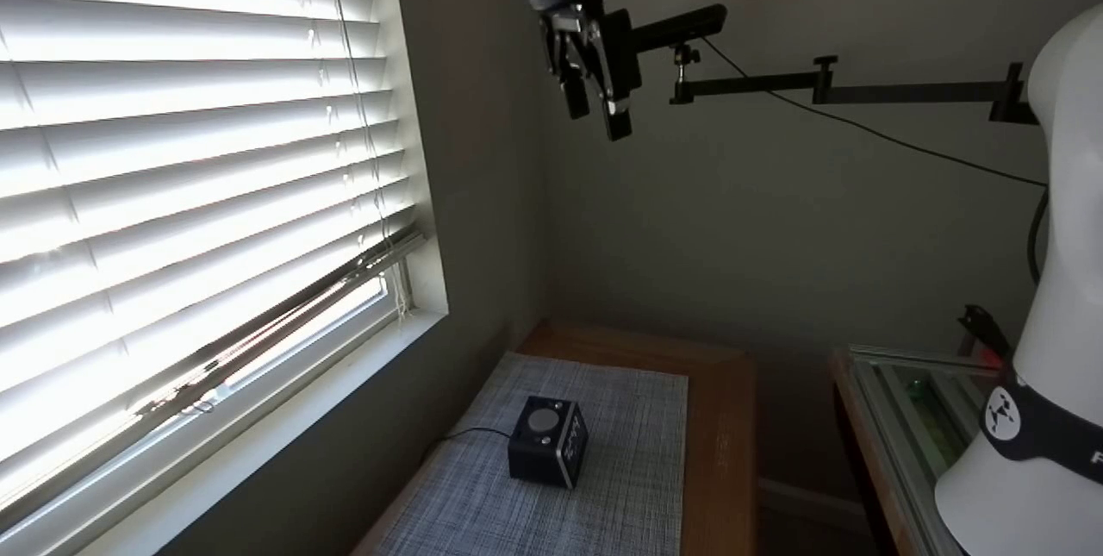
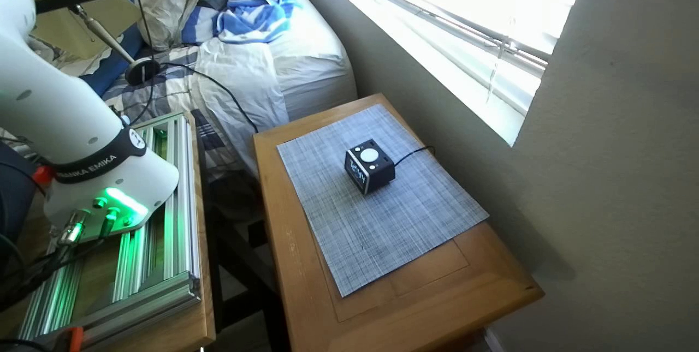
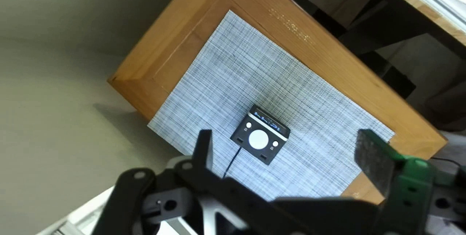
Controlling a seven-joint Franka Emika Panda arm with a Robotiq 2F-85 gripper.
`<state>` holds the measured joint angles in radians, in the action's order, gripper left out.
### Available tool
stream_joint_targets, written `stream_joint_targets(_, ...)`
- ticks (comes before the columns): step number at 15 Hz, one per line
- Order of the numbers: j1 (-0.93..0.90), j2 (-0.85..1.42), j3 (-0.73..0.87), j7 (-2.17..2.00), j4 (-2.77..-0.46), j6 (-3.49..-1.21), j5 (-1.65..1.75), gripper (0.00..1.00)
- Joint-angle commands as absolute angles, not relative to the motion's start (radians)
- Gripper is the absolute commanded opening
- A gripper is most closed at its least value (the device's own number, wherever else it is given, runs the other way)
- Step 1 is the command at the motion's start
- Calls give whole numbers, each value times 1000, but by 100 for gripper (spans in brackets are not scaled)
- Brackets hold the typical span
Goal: Pick up the black digital clock and turn it ninety degrees to the left
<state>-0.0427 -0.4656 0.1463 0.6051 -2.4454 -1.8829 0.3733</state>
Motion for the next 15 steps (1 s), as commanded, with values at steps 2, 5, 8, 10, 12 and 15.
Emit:
stream_joint_targets(2,-75,-371,154,784,-2485,-2059,372,100)
stream_joint_targets(5,-78,-323,158,910,-2516,-2198,350,100)
stream_joint_targets(8,-79,-255,157,1050,-2540,-2319,322,100)
stream_joint_targets(10,-78,-204,150,1146,-2554,-2373,307,100)
stream_joint_targets(12,-75,-155,146,1252,-2562,-2412,276,100)
stream_joint_targets(15,-66,-80,135,1428,-2562,-2433,218,100)
